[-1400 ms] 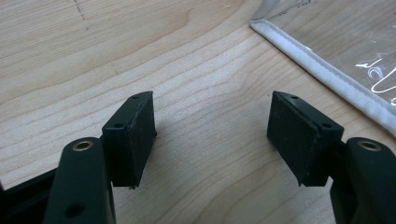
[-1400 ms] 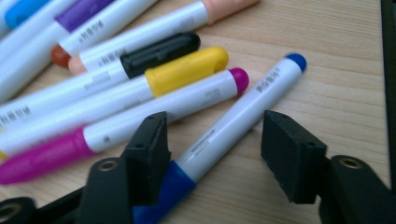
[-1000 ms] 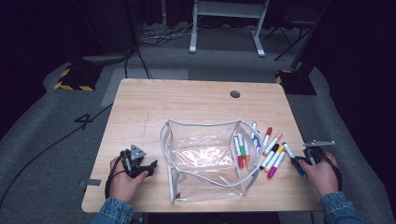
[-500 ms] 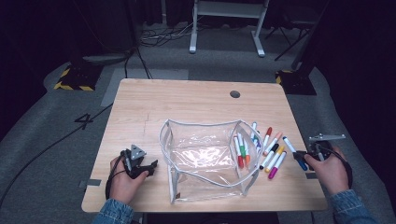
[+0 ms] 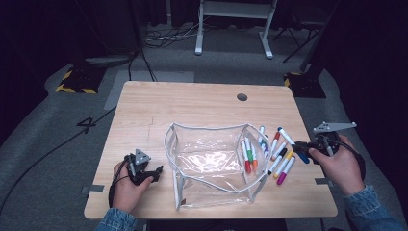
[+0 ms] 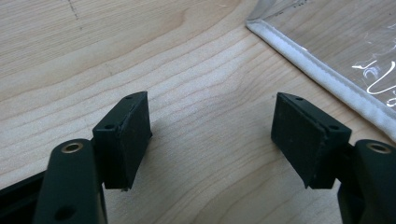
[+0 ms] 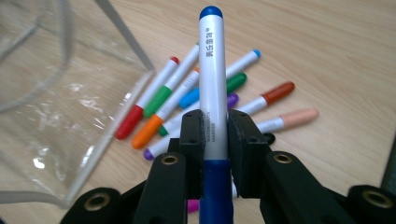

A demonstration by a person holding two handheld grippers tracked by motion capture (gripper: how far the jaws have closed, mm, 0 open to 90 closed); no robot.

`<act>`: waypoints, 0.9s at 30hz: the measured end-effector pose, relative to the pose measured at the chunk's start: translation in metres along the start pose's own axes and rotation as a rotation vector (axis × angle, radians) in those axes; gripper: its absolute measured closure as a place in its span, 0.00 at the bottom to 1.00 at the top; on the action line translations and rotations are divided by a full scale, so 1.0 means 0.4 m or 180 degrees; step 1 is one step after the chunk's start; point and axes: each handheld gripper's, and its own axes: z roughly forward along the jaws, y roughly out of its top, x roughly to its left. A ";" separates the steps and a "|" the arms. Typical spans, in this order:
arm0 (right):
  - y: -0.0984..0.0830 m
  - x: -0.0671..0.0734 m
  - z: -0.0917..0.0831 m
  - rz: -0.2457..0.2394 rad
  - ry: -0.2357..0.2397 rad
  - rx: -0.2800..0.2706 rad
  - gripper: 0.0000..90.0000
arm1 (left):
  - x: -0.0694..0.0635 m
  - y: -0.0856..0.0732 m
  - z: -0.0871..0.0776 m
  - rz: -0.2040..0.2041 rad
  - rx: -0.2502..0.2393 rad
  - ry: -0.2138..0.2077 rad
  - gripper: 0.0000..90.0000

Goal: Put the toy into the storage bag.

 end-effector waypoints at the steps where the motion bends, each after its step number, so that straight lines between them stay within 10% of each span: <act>1: 0.022 0.021 -0.010 -0.0079 0.0077 -0.0013 0.86 | -0.001 0.000 0.000 0.0007 0.0007 0.0009 0.31; 27: 0.247 0.284 -0.021 -0.1017 0.0803 0.0057 0.86 | -0.008 0.004 0.007 0.0073 0.0073 -0.0074 0.19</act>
